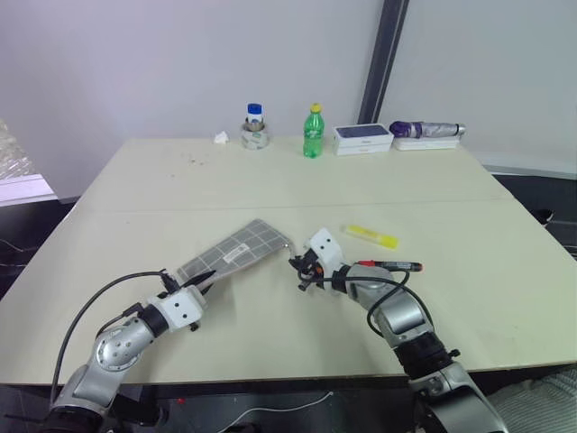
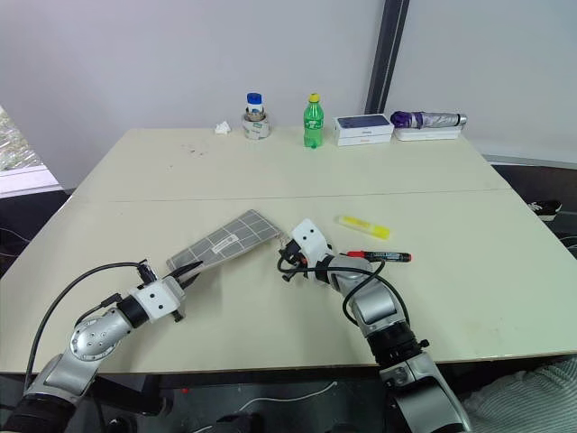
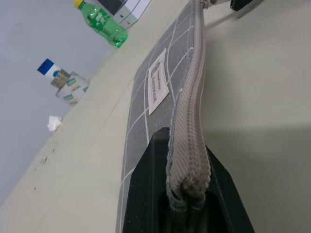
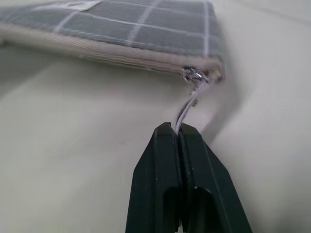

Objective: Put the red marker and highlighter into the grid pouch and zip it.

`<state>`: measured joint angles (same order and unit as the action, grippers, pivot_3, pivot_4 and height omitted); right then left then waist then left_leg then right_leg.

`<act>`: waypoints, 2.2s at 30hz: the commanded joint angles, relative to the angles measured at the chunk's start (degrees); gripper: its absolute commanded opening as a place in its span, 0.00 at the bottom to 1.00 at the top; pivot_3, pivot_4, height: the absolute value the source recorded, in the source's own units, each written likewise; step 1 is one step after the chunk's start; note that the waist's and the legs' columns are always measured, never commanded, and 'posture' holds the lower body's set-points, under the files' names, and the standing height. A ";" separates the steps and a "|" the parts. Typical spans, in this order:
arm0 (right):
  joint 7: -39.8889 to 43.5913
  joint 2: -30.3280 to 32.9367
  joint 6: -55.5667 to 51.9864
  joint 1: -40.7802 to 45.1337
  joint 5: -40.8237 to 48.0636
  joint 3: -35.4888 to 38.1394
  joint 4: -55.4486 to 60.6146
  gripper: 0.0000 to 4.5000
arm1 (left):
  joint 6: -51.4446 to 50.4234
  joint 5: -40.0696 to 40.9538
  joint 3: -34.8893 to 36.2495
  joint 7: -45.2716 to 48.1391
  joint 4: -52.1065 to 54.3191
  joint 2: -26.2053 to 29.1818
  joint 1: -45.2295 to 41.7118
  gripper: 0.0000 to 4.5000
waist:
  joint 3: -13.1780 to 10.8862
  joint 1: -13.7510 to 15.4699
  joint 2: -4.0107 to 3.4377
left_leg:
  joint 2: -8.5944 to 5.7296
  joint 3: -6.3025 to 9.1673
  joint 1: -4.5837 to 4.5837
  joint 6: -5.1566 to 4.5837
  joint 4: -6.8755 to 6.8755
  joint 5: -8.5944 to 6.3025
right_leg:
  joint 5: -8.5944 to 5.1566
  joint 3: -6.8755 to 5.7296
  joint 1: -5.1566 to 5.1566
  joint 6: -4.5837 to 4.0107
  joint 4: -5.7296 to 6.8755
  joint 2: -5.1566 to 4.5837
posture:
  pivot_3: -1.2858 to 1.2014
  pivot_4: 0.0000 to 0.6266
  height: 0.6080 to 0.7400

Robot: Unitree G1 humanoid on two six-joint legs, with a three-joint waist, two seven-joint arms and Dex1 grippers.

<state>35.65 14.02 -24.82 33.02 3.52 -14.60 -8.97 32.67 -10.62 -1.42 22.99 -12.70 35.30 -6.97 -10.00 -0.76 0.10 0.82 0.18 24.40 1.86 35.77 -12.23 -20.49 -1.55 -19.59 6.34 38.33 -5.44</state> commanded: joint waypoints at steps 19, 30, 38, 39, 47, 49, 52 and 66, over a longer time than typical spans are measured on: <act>17.70 -0.61 18.73 4.97 -1.81 -10.16 5.97 0.00 | -10.74 -3.22 -3.42 0.36 6.59 -4.35 -7.83 0.00 | -0.03 0.00 0.07 | -0.06 0.06 0.02 0.03 0.04 0.02 | 0.00 -0.03 0.02 0.00 0.00 0.07 | 0.52 0.24 1.00; 24.58 -1.65 27.57 6.98 0.54 -10.14 4.61 0.00 | -11.74 -5.84 -4.51 -0.16 7.09 -3.81 -8.29 0.00 | -0.04 0.05 0.07 | -0.04 0.06 0.02 0.05 0.04 0.03 | 0.00 -0.03 0.02 0.00 0.00 0.08 | 0.52 0.24 1.00; 24.64 -0.07 28.84 5.89 -0.79 -8.80 1.03 0.06 | -12.20 -5.49 -3.82 -0.52 7.66 -3.60 -7.88 0.00 | -0.04 0.01 0.07 | -0.03 0.06 0.02 0.05 0.04 0.03 | 0.00 -0.03 0.01 0.00 0.00 0.08 | 0.52 0.24 1.00; 24.49 0.33 29.20 5.78 -1.29 -8.71 0.38 0.13 | -12.15 -5.44 -3.79 -0.55 7.73 -3.58 -7.77 0.00 | -0.04 0.01 0.07 | -0.03 0.06 0.02 0.06 0.04 0.03 | 0.00 -0.03 0.01 0.00 0.00 0.07 | 0.52 0.24 1.00; 23.36 5.43 30.27 2.57 -3.18 -7.10 1.64 0.99 | -11.17 -5.66 -3.76 -0.82 8.25 -2.79 -6.62 0.00 | -0.04 0.15 0.08 | -0.03 0.06 0.02 0.05 0.06 0.03 | 0.00 -0.03 0.05 0.00 -0.02 0.05 | 0.52 0.24 1.00; 24.33 7.58 29.12 0.87 -2.03 -6.44 3.01 0.99 | -11.32 -4.94 -3.27 -0.92 8.40 -2.78 -6.24 0.00 | -0.05 0.17 0.08 | -0.02 0.06 0.02 0.05 0.05 0.03 | 0.00 -0.03 0.04 0.00 -0.02 0.05 | 0.52 0.24 1.00; 24.92 9.72 27.15 -2.01 0.93 -4.45 5.71 0.99 | -12.52 -2.94 -2.00 -1.07 8.65 -3.40 -6.12 0.00 | -0.06 0.11 0.10 | 0.00 0.07 0.02 0.05 0.05 0.03 | 0.00 -0.03 0.04 0.00 -0.04 0.06 | 0.52 0.24 1.00; 2.54 2.90 10.34 -25.51 21.59 19.61 25.76 0.99 | -10.97 -2.45 -1.90 -0.85 5.99 -2.65 -5.95 0.00 | -0.06 0.25 0.12 | 0.03 0.12 -0.02 0.06 -0.08 0.03 | 0.00 -0.08 0.16 0.00 -0.17 0.01 | 0.52 0.24 1.00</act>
<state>41.25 17.88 -16.41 7.39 24.91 2.40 14.59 20.66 -13.52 -3.82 22.49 -6.88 32.53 -12.14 -10.06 -0.51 0.22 0.84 0.28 24.39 1.93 35.68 -12.20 -20.49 -1.61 -19.45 6.34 38.17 -5.44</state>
